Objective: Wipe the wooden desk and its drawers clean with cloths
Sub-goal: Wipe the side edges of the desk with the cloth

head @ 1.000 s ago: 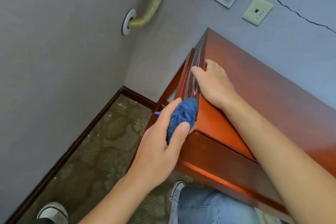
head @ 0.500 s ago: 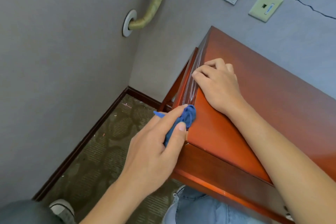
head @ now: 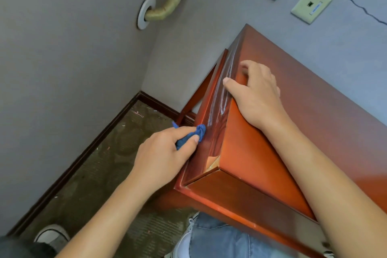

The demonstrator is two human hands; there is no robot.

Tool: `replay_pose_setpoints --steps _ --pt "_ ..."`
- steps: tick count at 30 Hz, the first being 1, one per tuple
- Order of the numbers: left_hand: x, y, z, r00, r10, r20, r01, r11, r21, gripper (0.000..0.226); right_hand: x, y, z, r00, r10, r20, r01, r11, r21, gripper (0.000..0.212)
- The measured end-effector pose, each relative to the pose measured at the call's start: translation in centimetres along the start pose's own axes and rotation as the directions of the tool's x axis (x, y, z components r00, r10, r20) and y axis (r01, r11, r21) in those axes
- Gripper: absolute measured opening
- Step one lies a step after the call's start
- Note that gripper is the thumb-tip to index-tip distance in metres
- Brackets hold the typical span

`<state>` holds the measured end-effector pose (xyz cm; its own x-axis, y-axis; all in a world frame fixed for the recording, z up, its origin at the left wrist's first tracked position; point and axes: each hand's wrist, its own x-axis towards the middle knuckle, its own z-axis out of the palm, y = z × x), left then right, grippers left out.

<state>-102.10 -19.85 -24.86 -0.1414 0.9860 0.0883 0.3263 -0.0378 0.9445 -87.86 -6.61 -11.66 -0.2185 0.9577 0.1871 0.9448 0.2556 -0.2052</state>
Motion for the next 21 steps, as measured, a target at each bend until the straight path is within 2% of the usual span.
replay_pose_setpoints --steps 1,3,6,8,10,12,14,17,21 --pt "0.2 -0.4 0.1 1.0 -0.028 0.009 0.028 1.0 -0.01 0.035 0.3 0.0 0.1 0.997 0.075 0.008 -0.075 0.997 0.009 0.068" --pt "0.2 0.3 0.0 0.999 0.035 -0.001 -0.035 0.995 -0.091 0.035 1.1 0.1 0.5 0.989 0.134 0.054 -0.133 0.991 -0.024 0.076" --pt "-0.3 2.7 -0.5 0.985 0.167 -0.034 -0.17 0.953 -0.251 0.028 1.3 0.0 0.6 0.986 0.134 0.103 -0.13 0.991 -0.043 0.069" --pt "0.5 2.1 0.1 0.99 0.133 -0.044 -0.138 0.975 -0.172 0.034 1.3 0.2 0.4 0.992 0.098 0.079 -0.094 0.994 -0.053 0.046" --pt "1.7 0.7 0.7 0.998 0.037 -0.045 -0.038 0.999 -0.019 0.039 1.3 0.5 0.2 0.996 0.068 0.061 -0.064 0.996 -0.069 0.032" --pt "2.1 0.2 1.1 0.999 0.015 -0.052 -0.014 1.0 0.016 0.036 1.2 0.6 0.2 0.994 0.047 0.097 -0.041 0.998 -0.057 0.04" --pt "1.8 1.0 1.0 0.993 0.097 -0.073 -0.104 0.99 -0.098 0.039 1.2 0.5 0.3 0.986 0.067 0.149 -0.06 0.997 -0.053 0.062" --pt "1.6 1.8 0.5 0.984 0.171 -0.057 -0.178 0.969 -0.173 0.044 1.2 0.3 0.5 0.982 0.094 0.164 -0.088 0.995 -0.049 0.069" --pt "2.8 0.2 0.8 0.999 0.024 -0.021 -0.021 0.991 0.129 0.037 1.0 -0.1 0.5 0.983 0.097 0.158 -0.091 0.995 -0.048 0.07"
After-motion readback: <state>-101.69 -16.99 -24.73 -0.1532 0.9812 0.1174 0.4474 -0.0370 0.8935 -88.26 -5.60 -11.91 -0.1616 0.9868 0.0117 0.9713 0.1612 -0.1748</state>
